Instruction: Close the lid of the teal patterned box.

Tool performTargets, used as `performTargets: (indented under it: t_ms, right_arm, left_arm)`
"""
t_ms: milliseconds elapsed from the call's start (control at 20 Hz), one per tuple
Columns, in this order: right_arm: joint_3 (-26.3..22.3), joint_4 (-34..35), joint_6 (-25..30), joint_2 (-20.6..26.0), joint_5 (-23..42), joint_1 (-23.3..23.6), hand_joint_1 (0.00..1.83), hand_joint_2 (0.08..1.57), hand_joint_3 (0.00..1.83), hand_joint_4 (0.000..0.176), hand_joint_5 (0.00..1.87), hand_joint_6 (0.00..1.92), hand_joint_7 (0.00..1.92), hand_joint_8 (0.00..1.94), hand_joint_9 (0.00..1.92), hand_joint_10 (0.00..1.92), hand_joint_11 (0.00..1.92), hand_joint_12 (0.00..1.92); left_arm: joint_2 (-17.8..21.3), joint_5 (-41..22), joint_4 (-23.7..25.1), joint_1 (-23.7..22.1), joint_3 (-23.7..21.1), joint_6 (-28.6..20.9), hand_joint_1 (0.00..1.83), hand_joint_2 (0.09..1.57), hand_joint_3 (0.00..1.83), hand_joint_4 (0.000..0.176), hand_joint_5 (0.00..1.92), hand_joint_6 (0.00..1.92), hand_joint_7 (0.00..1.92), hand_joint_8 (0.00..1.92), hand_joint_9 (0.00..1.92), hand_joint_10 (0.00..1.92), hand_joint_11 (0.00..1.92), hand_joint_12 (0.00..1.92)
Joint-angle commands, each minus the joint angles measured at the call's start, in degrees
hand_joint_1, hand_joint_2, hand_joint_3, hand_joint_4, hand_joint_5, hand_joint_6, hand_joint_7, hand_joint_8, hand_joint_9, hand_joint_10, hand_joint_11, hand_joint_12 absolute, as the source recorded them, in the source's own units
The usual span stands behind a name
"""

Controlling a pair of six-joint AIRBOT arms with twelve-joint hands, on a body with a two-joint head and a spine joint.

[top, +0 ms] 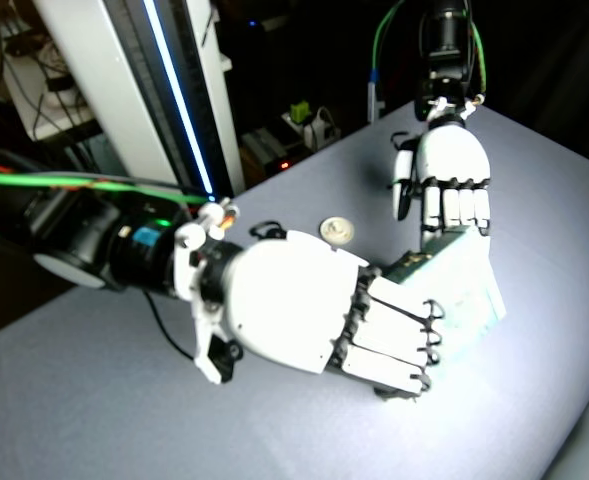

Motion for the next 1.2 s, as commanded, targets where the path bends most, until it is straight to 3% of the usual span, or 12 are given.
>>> performTargets:
  t_ms: [0,100,150,200,300,350,550,650,900,950,1050,1150]
  right_arm:
    - [-0.1,-0.3,0.5,0.7,7.6,0.1,0.10,1.43,0.00,0.000,0.24,0.65,0.34,0.06,0.01,0.79,0.00,1.57]
    - [-0.3,-0.3,1.1,0.9,8.2,-0.8,0.07,1.43,0.00,0.000,0.21,0.77,0.44,0.40,0.13,1.31,0.02,1.89]
    - [-0.6,-0.3,1.2,1.2,8.4,-1.2,0.09,1.43,0.00,0.000,0.20,0.98,0.35,1.02,0.21,1.63,0.22,1.92]
    - [-0.8,-0.3,1.3,1.4,8.5,-1.4,0.10,1.43,0.00,0.000,0.18,1.16,0.29,1.32,0.24,1.75,0.32,1.92]
    - [-1.1,-0.3,1.6,1.6,8.8,-2.0,0.07,1.42,0.00,0.000,0.16,1.29,0.29,1.47,0.32,1.80,0.44,1.92]
    - [-1.1,-0.3,1.8,1.6,8.9,-2.2,0.07,1.42,0.00,0.000,0.16,1.33,0.33,1.53,0.39,1.84,0.52,1.92]
    - [-1.3,-0.3,2.6,1.9,9.3,-3.1,0.03,1.42,0.00,0.000,0.16,1.32,0.29,1.48,0.30,1.84,0.40,1.92]
    - [-1.5,-0.3,2.6,2.0,9.4,-3.4,0.08,1.43,0.00,0.000,0.17,1.28,0.28,1.55,0.27,1.91,0.39,1.92]
    - [-2.2,-0.3,2.7,3.0,10.0,-3.9,0.09,1.45,0.00,0.000,0.22,1.12,0.31,1.55,0.31,1.88,0.43,1.92]
    - [-2.4,-0.3,2.7,3.3,10.2,-4.0,0.06,1.45,0.00,0.000,0.21,1.07,0.28,1.42,0.26,1.81,0.34,1.92]
    - [-2.9,-0.3,2.7,4.0,10.6,-4.4,0.05,1.45,0.00,0.000,0.20,1.09,0.33,1.31,0.39,1.72,0.42,1.92]
    - [-3.1,-0.3,2.7,4.3,10.8,-4.7,0.03,1.46,0.00,0.000,0.22,0.99,0.40,1.16,0.48,1.60,0.48,1.92]
  left_arm:
    - [0.7,-8.2,-1.2,-0.2,-0.3,-0.4,0.48,1.53,0.01,0.029,0.00,0.00,0.00,0.00,0.00,0.00,0.01,0.01]
    - [1.1,-8.9,-1.2,0.4,-0.8,-0.4,0.47,1.56,0.00,0.037,0.02,0.01,0.00,0.00,0.00,0.00,0.00,0.15]
    - [1.4,-9.1,-1.1,0.6,-1.2,-0.4,0.43,1.57,0.02,0.058,0.01,0.00,0.00,0.00,0.00,0.00,0.00,0.29]
    - [1.6,-9.2,-0.9,0.7,-1.5,-0.4,0.43,1.57,0.06,0.077,0.00,0.00,0.00,0.00,0.00,0.00,0.00,0.44]
    - [2.1,-9.5,-0.6,1.2,-2.0,-0.4,0.48,1.57,0.08,0.060,0.01,0.00,0.00,0.00,0.00,0.00,0.00,0.61]
    - [2.2,-9.6,-0.6,1.5,-2.1,-0.5,0.38,1.57,0.09,0.056,0.00,0.00,0.00,0.00,0.00,0.00,0.00,0.48]
    - [2.3,-9.8,-0.5,2.9,-2.6,-1.4,0.06,1.57,0.09,0.046,0.01,0.00,0.00,0.00,0.00,0.00,0.00,0.48]
    - [2.4,-10.0,-0.4,3.3,-2.7,-1.7,0.00,1.50,0.03,0.019,0.04,0.01,0.00,0.00,0.01,0.00,0.00,0.36]
    - [4.1,-13.0,-0.3,4.4,-4.1,-1.7,0.04,1.57,0.02,0.044,0.15,0.02,0.12,0.01,0.08,0.02,0.00,0.63]
    - [4.4,-13.8,-0.4,4.6,-4.4,-1.7,0.13,1.55,0.00,0.051,0.23,0.04,0.19,0.02,0.13,0.04,0.00,0.82]
    - [5.1,-15.2,-0.6,5.0,-4.9,-1.7,0.29,1.55,0.01,0.026,0.39,0.09,0.39,0.07,0.37,0.14,0.00,1.49]
    - [5.3,-15.9,-0.9,5.3,-5.0,-1.7,0.36,1.53,0.00,0.011,0.50,0.11,0.58,0.09,0.56,0.24,0.12,1.61]
